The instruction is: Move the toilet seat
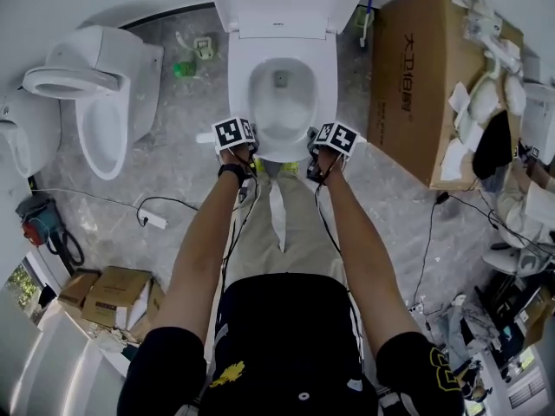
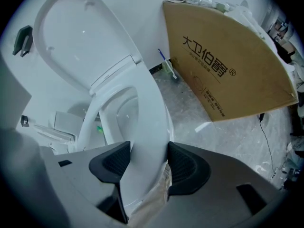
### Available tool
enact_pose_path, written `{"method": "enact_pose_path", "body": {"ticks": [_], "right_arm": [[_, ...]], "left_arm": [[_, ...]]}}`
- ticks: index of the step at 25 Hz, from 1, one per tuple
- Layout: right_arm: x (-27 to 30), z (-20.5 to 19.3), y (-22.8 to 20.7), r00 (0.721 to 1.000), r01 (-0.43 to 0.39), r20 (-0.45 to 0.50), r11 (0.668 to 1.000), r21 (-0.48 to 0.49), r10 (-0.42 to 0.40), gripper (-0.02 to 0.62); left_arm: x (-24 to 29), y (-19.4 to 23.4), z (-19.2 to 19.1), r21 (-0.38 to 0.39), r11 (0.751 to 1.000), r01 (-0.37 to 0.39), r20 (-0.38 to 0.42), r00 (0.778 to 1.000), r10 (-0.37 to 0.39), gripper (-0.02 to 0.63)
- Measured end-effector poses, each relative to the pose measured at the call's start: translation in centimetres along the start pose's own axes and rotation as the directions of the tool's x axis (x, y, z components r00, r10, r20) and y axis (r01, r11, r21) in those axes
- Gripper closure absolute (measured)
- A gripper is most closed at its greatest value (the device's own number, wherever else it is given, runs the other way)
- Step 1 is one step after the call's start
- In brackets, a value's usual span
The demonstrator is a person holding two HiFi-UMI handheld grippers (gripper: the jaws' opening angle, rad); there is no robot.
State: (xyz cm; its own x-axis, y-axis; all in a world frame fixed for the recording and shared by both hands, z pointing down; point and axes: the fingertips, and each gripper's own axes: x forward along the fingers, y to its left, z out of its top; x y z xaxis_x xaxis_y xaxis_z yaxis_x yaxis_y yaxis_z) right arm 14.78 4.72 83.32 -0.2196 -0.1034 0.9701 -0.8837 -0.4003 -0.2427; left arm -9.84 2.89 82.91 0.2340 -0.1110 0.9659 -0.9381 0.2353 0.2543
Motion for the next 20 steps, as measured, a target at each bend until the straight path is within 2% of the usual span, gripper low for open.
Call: {"method": "enact_pose_path", "body": {"ticks": [13, 20], "right_arm": [[-3.6, 2.1, 1.8, 1.0, 0.003, -0.012, 1.0, 0.028, -0.003, 0.327], [-5.3, 3.4, 2.8, 1.0, 0.011, -0.026, 0.999, 0.042, -0.01, 0.327]], "left_arm": [[-3.4, -1.3, 2.4, -0.043, 0.998, 0.041, -0.018, 0.999, -0.042, 0.362], [-5.2, -2.0, 3.8, -0.049, 0.998, 0.032, -0.042, 0.999, -0.034, 0.362]]}}
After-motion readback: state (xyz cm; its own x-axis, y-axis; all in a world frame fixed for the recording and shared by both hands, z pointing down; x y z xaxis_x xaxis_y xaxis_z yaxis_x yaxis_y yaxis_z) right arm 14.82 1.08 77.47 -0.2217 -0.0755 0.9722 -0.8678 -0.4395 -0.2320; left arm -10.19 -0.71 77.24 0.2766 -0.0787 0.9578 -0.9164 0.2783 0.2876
